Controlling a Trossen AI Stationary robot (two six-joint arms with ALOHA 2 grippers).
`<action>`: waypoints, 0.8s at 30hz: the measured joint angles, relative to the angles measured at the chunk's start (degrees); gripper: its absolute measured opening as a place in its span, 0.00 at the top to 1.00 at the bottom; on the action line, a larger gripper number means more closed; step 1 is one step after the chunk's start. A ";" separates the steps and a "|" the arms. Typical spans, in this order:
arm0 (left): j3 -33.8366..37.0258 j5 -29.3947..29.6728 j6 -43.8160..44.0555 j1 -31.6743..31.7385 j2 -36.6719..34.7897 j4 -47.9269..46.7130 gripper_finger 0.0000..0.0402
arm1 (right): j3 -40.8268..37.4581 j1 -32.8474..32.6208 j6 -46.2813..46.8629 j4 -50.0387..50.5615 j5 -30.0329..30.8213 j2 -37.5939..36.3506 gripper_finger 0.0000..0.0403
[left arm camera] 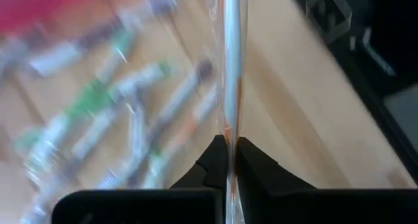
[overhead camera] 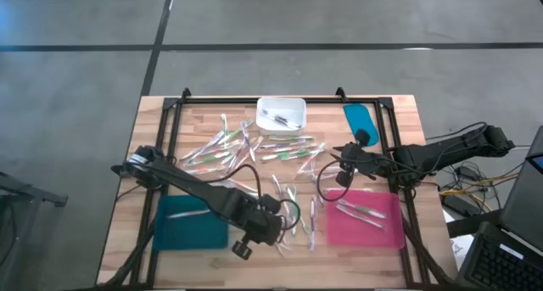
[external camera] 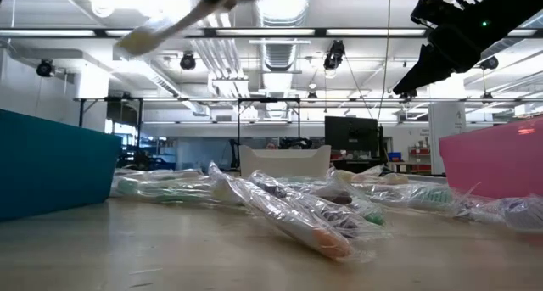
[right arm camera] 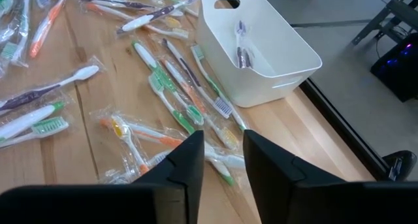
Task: Pick & Place Toothbrushes
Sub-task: Put the orange toothbrush into the blue bin
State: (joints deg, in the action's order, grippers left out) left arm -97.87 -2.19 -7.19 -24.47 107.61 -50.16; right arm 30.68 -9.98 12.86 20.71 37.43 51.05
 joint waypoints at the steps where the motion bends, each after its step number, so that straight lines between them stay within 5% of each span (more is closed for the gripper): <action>1: -0.52 0.89 -0.78 0.00 -0.02 1.09 0.96 | 0.00 0.00 0.02 0.00 0.00 0.00 0.73; 12: 1.26 16.19 -5.48 3.04 -0.14 9.56 0.96 | -0.31 -0.02 -0.01 -0.05 -2.09 0.00 0.69; 24: 9.03 15.49 -7.72 11.90 -0.23 30.41 0.95 | -1.16 -0.02 -1.11 -0.03 -2.10 -0.02 0.68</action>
State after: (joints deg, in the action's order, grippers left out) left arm -88.84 13.31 -14.91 -12.57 107.38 -19.75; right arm 29.52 -10.00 11.75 20.68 35.33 51.03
